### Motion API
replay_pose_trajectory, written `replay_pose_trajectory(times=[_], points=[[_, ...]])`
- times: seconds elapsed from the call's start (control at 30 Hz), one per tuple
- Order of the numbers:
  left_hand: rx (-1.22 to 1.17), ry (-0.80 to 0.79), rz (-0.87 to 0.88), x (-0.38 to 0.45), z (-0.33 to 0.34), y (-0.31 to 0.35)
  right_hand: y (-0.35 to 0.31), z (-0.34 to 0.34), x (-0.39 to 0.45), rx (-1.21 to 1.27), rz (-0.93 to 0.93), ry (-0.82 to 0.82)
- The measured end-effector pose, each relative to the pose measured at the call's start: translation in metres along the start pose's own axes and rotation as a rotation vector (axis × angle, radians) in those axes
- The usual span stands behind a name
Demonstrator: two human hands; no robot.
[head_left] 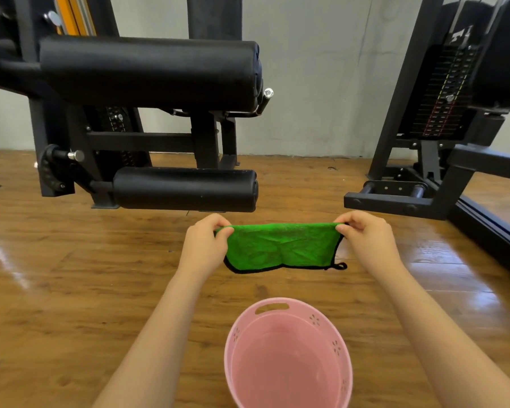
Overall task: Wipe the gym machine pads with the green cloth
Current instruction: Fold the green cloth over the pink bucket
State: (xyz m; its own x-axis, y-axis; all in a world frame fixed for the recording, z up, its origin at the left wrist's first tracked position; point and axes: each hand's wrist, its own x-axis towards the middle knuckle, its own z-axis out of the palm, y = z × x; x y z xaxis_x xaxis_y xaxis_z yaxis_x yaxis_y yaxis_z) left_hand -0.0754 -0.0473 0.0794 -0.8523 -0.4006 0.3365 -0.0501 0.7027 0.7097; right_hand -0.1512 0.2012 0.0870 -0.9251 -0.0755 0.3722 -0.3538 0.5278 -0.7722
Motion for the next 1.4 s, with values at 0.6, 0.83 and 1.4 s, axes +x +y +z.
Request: replay_pose_trajectory(times=[0.6, 0.83, 1.4], points=[[-0.079, -0.380, 0.081, 0.002, -0.030, -0.007, -0.016, -0.008, -0.002, 0.210, -0.180, -0.255], [-0.155, -0.351, 0.191, 0.002, -0.028, 0.013, -0.025, -0.001, -0.007, 0.243, -0.306, -0.332], [-0.062, -0.433, 0.218, -0.002, -0.025, 0.037, -0.040, -0.010, -0.009, 0.087, -0.302, -0.405]])
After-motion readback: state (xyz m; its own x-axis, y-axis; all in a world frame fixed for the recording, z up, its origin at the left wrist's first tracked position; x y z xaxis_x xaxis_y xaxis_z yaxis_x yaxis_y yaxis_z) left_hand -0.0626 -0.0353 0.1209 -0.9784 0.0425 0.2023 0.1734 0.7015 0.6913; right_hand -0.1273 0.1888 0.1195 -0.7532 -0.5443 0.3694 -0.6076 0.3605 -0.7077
